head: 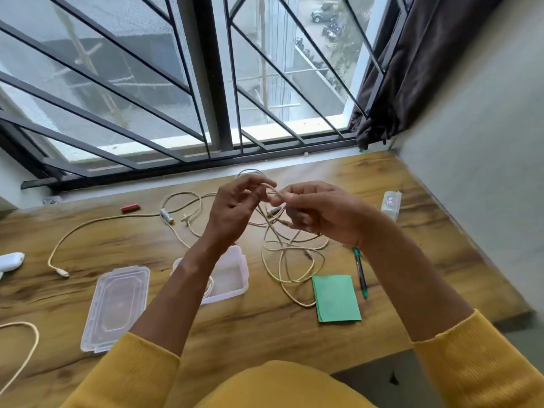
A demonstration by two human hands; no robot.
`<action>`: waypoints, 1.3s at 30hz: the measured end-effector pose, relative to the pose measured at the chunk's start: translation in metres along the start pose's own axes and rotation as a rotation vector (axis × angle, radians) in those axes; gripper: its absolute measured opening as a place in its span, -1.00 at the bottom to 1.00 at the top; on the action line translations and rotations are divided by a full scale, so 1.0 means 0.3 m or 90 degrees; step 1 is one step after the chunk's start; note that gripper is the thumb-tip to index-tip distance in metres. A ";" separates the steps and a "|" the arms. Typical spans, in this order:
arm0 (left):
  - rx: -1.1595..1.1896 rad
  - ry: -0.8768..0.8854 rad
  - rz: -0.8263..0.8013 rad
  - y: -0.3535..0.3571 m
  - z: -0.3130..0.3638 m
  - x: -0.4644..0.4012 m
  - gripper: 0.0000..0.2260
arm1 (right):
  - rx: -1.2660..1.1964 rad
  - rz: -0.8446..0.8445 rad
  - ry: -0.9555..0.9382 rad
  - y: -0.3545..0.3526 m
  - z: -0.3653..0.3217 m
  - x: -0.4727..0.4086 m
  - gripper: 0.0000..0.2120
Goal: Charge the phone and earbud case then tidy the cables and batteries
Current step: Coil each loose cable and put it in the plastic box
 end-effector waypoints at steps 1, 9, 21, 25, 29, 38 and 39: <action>0.008 0.004 0.004 0.004 0.007 -0.008 -0.80 | 0.006 -0.002 -0.010 -0.009 0.001 0.010 -0.63; -0.011 0.019 0.041 0.080 -0.002 -0.038 -0.80 | -0.105 -0.065 -0.166 -0.016 -0.080 0.034 -0.65; -0.140 -0.069 -0.064 0.267 -0.031 0.041 -0.76 | -0.228 0.223 -0.285 -0.182 -0.137 -0.053 -0.63; -0.233 -0.029 -0.088 0.236 0.023 0.013 -0.78 | 0.089 0.337 -0.272 -0.186 -0.134 -0.048 -0.59; -0.339 0.036 -0.076 0.176 0.093 -0.031 -0.86 | 0.562 0.378 -0.242 -0.155 -0.127 -0.045 -0.61; -0.433 0.122 -0.106 0.071 0.148 -0.112 -0.84 | 0.714 0.251 -0.121 -0.153 -0.101 -0.012 -0.40; -0.431 0.123 -0.113 0.065 0.147 -0.119 -0.80 | 0.702 0.217 -0.110 -0.152 -0.099 -0.009 -0.44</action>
Point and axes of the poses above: each hand's wrist, its own x-axis away from the middle knuckle, its own y-axis out of the palm, z = x × y, the point moved 8 cm from there along -x, towards the middle knuckle, and after that the axes turned 1 degree about -x, right-handed, at the moved point
